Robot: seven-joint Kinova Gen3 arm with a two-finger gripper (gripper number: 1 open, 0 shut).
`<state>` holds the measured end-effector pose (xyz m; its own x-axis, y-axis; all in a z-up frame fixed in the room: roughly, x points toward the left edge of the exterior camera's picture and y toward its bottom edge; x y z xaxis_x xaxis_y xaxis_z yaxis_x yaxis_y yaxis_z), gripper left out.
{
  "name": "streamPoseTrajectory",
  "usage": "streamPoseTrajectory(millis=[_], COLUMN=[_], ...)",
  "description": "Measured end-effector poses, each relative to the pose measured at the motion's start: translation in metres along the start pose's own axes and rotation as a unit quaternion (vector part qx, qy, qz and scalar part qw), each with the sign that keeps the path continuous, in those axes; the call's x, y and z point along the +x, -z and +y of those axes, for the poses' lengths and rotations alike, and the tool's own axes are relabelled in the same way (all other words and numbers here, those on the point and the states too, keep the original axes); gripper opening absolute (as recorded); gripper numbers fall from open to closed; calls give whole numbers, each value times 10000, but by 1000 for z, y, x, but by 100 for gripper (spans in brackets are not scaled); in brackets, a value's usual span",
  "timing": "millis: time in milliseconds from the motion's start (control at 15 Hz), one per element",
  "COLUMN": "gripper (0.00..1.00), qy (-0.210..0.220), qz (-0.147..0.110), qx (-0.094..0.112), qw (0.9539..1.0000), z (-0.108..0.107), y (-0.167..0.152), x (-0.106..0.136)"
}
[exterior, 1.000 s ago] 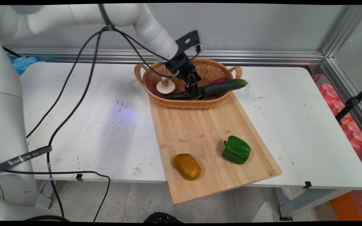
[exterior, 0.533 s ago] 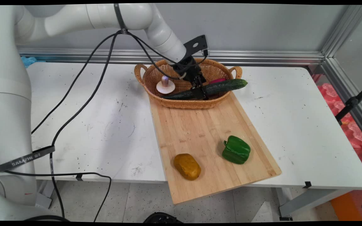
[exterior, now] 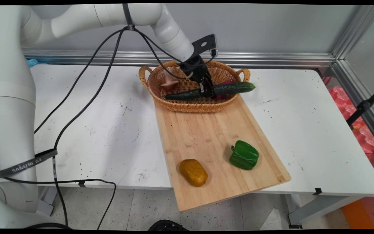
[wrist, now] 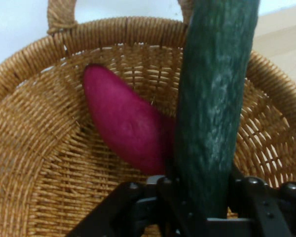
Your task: Place the picked object on the cutting board
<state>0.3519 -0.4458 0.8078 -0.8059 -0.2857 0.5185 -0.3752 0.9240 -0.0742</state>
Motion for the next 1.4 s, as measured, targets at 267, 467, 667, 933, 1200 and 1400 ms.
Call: streamPoseTrajectory(millis=[267,467,667,933,1200,1400], gripper=[0,0,0,0,0,0], qy=[-89,-177,-176,-81,46,108], qz=[-8,15,18,-7,-84,-191], qx=[-30,-27,-16,-3,13,-1], qw=[10000,9998,9998,10000,10000,9998], z=[-4,-4,0,13,37,60], y=[12,34,60,88,109,118], x=[9,22,34,47,61,69])
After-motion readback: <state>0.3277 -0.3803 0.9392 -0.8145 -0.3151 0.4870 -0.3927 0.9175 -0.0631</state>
